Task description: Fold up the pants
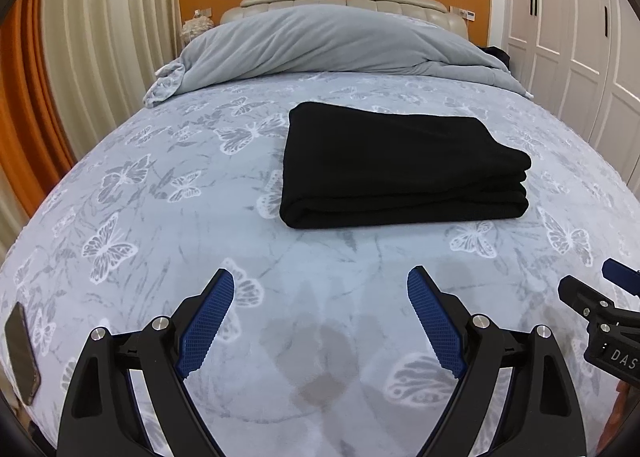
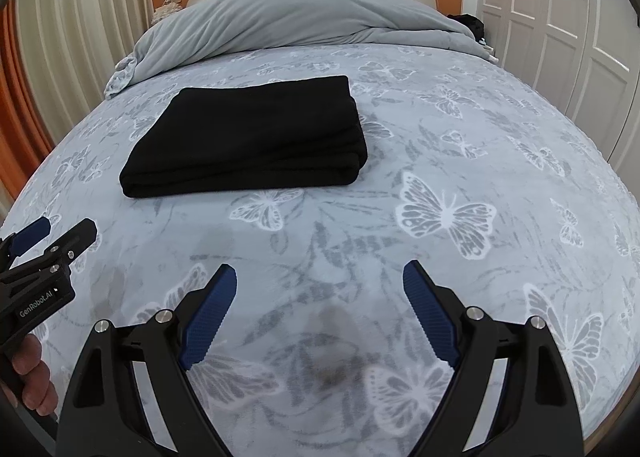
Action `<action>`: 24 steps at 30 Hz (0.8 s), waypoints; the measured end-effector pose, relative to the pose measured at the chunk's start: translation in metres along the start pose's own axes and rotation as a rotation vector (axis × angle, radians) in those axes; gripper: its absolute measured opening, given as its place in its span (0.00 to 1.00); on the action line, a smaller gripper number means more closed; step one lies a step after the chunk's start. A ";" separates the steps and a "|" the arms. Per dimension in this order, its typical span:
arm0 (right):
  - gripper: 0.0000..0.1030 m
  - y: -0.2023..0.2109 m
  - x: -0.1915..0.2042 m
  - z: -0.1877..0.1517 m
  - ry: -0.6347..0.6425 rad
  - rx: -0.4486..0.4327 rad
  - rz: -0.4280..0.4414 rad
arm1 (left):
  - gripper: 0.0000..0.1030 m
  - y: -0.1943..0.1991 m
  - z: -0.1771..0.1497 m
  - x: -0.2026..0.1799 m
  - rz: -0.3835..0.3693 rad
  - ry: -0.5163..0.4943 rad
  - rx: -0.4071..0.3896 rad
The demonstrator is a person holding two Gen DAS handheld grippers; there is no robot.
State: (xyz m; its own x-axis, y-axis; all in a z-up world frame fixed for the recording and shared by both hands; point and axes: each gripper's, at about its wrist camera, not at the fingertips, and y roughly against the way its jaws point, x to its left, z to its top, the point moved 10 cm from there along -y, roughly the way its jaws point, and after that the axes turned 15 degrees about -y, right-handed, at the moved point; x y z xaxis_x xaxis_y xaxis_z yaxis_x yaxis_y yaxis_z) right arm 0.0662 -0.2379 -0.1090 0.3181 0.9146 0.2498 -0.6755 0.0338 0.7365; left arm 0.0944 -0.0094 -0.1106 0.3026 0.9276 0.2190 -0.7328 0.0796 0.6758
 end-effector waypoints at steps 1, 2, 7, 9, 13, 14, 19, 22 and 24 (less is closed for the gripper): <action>0.81 0.000 0.000 -0.001 0.002 0.002 0.000 | 0.84 0.000 0.000 0.000 0.007 -0.006 0.000; 0.81 0.000 0.000 -0.001 0.003 0.002 0.000 | 0.84 0.001 0.000 -0.002 0.006 -0.012 -0.001; 0.81 0.000 0.000 -0.001 0.002 0.002 0.000 | 0.84 0.002 0.001 -0.005 0.010 -0.024 -0.006; 0.81 0.000 0.000 -0.001 0.003 0.003 0.001 | 0.84 0.001 0.000 -0.006 -0.001 -0.018 0.002; 0.81 -0.002 0.000 -0.002 0.002 0.005 0.000 | 0.84 -0.004 -0.003 -0.009 -0.018 -0.028 0.042; 0.81 -0.002 0.000 -0.002 0.003 0.006 0.000 | 0.84 -0.004 -0.004 -0.008 -0.007 -0.025 0.043; 0.81 -0.002 0.001 -0.004 0.007 0.008 0.001 | 0.84 -0.004 -0.004 -0.009 -0.002 -0.032 0.040; 0.81 -0.001 0.001 -0.005 0.009 0.009 0.000 | 0.84 -0.003 -0.004 -0.010 0.000 -0.038 0.036; 0.81 -0.001 0.001 -0.005 0.009 0.007 -0.001 | 0.84 -0.004 -0.004 -0.011 -0.003 -0.036 0.037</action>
State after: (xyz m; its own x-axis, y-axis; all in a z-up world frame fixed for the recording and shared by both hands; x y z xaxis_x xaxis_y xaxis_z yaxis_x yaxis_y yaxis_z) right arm 0.0642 -0.2352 -0.1126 0.3131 0.9180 0.2436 -0.6702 0.0319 0.7415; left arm 0.0914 -0.0182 -0.1180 0.3272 0.9135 0.2417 -0.7089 0.0682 0.7020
